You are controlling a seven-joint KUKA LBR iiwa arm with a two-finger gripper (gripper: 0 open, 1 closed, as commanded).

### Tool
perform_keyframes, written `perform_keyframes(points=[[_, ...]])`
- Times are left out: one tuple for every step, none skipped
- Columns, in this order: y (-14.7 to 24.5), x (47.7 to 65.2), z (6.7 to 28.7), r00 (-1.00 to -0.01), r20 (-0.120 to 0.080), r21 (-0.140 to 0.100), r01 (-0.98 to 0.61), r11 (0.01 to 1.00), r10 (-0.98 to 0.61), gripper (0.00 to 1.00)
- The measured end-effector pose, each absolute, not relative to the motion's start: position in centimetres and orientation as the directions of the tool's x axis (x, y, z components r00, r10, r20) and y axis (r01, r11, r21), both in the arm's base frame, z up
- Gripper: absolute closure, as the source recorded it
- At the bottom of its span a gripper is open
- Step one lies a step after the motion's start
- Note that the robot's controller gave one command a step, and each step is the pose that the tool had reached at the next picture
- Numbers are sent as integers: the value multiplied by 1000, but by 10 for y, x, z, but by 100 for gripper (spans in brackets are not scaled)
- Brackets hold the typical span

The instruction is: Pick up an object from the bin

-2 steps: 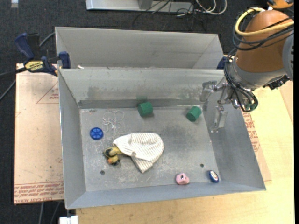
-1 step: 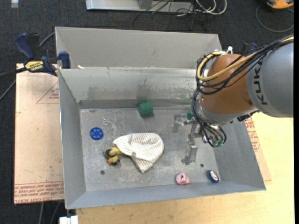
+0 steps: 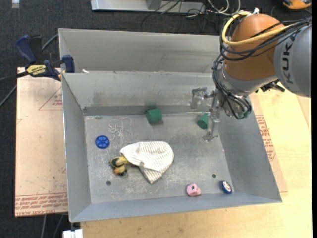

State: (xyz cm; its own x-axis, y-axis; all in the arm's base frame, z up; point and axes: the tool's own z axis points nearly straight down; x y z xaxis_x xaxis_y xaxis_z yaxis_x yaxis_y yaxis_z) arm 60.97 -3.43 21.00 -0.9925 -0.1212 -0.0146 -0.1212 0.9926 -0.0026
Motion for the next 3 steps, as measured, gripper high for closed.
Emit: perform_keyframes(points=[[20, 520, 130, -995, 0, 3, -95, 995, -95, 0], [33, 574, 124, -998, -9, 1, -66, 998, -66, 0], [73, 508, 88, -984, -4, 3, -177, 984, -177, 0]])
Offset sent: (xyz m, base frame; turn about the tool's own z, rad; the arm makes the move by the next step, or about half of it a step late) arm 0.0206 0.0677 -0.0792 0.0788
